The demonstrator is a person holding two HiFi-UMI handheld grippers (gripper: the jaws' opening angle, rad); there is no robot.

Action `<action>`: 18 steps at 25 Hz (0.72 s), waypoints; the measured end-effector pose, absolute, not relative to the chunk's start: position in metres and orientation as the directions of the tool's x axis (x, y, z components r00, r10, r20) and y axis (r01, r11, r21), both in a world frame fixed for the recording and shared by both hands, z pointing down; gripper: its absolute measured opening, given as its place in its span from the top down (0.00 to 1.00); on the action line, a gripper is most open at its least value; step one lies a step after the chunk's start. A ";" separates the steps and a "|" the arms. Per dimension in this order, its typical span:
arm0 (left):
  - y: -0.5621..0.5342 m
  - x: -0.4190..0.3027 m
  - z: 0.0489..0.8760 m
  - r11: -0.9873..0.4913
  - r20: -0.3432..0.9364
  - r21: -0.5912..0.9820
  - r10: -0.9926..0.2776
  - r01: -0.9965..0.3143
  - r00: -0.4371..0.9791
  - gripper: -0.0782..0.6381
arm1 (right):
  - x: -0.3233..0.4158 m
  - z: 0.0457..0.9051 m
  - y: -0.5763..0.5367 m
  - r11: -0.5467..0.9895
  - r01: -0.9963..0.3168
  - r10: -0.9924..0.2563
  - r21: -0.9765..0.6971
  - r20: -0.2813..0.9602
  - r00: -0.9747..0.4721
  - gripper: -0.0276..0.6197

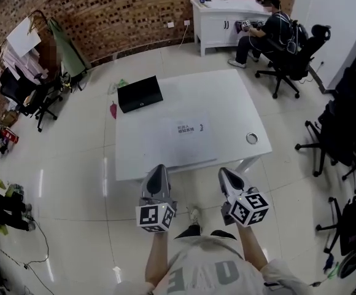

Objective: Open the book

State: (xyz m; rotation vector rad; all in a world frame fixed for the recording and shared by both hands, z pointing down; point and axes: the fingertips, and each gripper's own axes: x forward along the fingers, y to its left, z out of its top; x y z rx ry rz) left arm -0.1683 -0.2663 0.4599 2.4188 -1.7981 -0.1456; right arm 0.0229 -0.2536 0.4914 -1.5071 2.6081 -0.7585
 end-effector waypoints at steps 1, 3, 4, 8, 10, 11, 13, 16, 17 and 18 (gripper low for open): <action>-0.280 -0.167 0.460 -0.297 -0.003 0.150 -0.954 -0.943 0.300 0.87 | 0.021 0.493 -0.269 0.400 -0.812 -0.829 -0.425 0.211 -0.519 0.95; -0.301 -0.163 0.462 -0.308 0.007 0.149 -0.950 -0.940 0.312 0.87 | 0.018 0.498 -0.295 0.383 -0.823 -0.836 -0.421 0.222 -0.502 0.95; -0.309 -0.162 0.466 -0.308 0.015 0.158 -0.949 -0.938 0.314 0.87 | 0.017 0.502 -0.306 0.379 -0.826 -0.834 -0.418 0.232 -0.500 0.95; -0.329 -0.156 0.488 -0.310 0.051 0.169 -0.945 -0.936 0.322 0.87 | 0.009 0.530 -0.338 0.388 -0.813 -0.800 -0.433 0.279 -0.531 0.95; -0.336 -0.151 0.498 -0.308 0.059 0.152 -0.946 -0.939 0.320 0.87 | 0.010 0.548 -0.349 0.376 -0.817 -0.784 -0.436 0.321 -0.532 0.95; -0.338 -0.148 0.503 -0.308 0.065 0.146 -0.945 -0.940 0.320 0.87 | 0.012 0.557 -0.354 0.369 -0.822 -0.773 -0.435 0.347 -0.531 0.95; -0.342 -0.142 0.515 -0.306 0.083 0.141 -0.944 -0.942 0.319 0.87 | 0.012 0.580 -0.362 0.365 -0.821 -0.740 -0.438 0.400 -0.542 0.95; -0.348 -0.139 0.531 -0.293 0.117 0.140 -0.944 -0.946 0.310 0.87 | 0.006 0.616 -0.375 0.377 -0.805 -0.666 -0.458 0.470 -0.579 0.74; -0.349 -0.138 0.535 -0.291 0.130 0.140 -0.942 -0.946 0.309 0.87 | 0.009 0.629 -0.378 0.363 -0.817 -0.655 -0.448 0.501 -0.566 0.74; -0.350 -0.138 0.539 -0.290 0.141 0.141 -0.941 -0.947 0.309 0.87 | 0.013 0.641 -0.381 0.343 -0.836 -0.652 -0.427 0.533 -0.540 0.74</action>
